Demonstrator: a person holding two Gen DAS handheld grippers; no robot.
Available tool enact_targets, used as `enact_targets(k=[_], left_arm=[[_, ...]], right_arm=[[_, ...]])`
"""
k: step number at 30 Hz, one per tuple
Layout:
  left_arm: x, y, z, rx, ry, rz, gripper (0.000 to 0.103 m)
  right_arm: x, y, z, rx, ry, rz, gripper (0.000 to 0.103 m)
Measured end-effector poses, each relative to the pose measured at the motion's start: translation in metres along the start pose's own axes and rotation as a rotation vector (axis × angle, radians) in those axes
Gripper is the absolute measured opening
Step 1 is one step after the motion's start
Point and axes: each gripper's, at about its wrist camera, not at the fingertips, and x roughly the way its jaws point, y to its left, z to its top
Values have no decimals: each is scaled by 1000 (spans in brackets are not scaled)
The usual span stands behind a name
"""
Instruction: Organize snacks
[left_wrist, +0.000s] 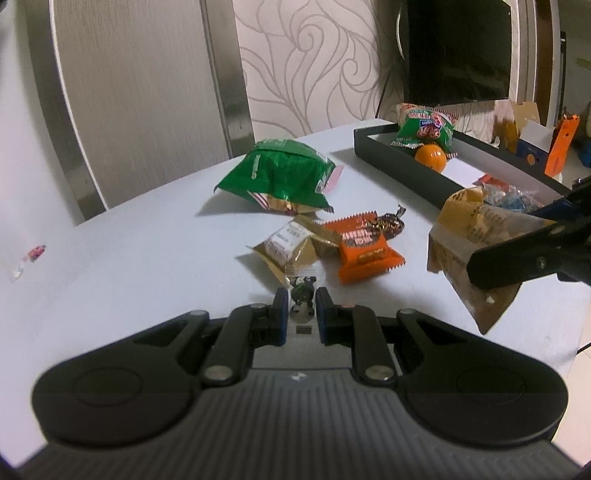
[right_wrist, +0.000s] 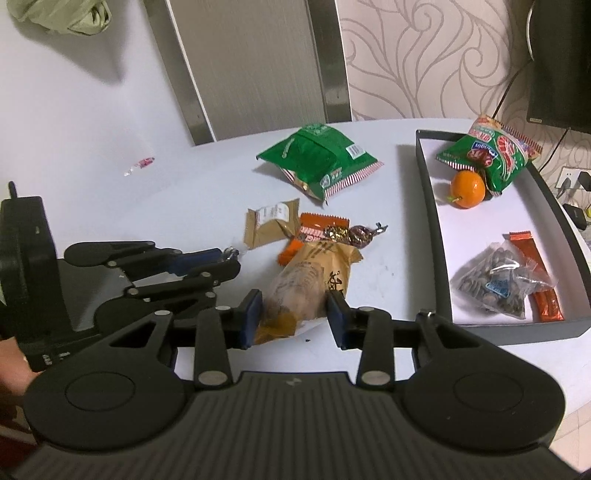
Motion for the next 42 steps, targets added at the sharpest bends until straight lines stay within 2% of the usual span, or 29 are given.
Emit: enact_targets(k=[9,15,18,22,26,28,29,30,32,38,42], left_arm=[[0,0,2,0,2,9,19],[0,2,7,0,-3,15,19],[1,3,13,2,-15,20,19],[4,2,19,4,-22,19,19],[4,2,20,6,-28,17,19],[5,3,18,-1,-21,17,19],[6,3,18,-3,-16,18,19],[7,4,17,-5,-13,21,19],[7,6,17,-13,-12,20,19],[3,18,13,-37,-15,32,19],[0,27,11,-52,-14,43,19]], right_arm=[[14,-3,-10,-28,44,-34,40],[5,-6,-3,-10,10,-16,40],[-2,-5,3,-2,-13,-2,34],[-6,-3,8,-18,-30,-2,32],[7,-13,0,-5,18,-26,33],[6,-16,-5,12,19,-26,39],[6,-15,-6,9,30,-17,51],[6,-14,-6,-1,33,-10,69],[7,-6,-7,-44,36,-15,84],[19,21,-12,-158,117,59,87],[30,39,-23,-254,167,72,92]])
